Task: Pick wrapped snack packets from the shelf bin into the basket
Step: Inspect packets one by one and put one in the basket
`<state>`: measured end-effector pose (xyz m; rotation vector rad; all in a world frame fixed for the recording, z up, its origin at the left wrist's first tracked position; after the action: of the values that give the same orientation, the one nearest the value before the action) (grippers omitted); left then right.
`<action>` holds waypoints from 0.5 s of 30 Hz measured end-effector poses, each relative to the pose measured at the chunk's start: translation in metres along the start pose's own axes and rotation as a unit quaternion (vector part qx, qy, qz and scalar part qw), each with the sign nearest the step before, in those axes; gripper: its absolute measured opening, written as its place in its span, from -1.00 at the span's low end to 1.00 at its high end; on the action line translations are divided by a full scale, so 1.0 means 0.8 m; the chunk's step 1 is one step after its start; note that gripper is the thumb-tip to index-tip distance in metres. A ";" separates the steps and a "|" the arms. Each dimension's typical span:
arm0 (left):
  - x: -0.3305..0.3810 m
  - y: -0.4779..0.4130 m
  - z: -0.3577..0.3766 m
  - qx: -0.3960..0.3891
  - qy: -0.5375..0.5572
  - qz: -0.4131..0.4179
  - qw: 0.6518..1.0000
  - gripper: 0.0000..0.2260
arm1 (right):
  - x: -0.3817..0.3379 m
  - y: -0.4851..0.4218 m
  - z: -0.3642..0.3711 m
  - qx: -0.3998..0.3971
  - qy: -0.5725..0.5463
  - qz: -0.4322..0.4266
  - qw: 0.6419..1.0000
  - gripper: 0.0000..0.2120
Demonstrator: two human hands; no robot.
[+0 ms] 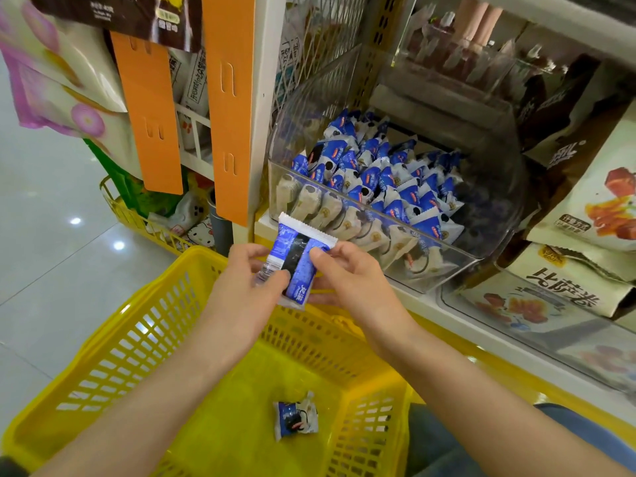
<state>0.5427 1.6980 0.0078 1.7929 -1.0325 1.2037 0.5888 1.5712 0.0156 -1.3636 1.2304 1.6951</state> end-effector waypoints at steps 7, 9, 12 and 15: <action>0.030 0.017 -0.001 0.028 -0.207 0.156 0.966 -0.82 | 0.003 0.004 0.005 0.006 0.060 -0.027 0.998 -0.87; 0.031 0.015 0.000 0.029 -0.213 0.156 0.964 -0.82 | 0.002 0.004 0.005 0.000 0.069 -0.040 0.997 -0.91; 0.031 0.014 -0.002 0.031 -0.193 0.157 0.968 -0.81 | 0.000 0.004 0.006 -0.011 0.068 -0.051 0.996 -0.95; 0.030 0.015 0.000 0.027 -0.213 0.161 0.963 -0.83 | 0.000 0.005 0.003 -0.011 0.063 -0.051 0.997 -0.92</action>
<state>0.5378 1.6877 0.0324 2.0331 -1.6026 1.0554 0.5843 1.5724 0.0168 -1.5414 1.1923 1.5769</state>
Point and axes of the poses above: each hand's wrist, its own y-axis away from the middle knuckle, its own z-axis out of the palm, x = y × z, the point moved 10 cm from there along -y, towards the middle knuckle, and after that the axes turned 6 degrees about -y, right-handed, at the moved point
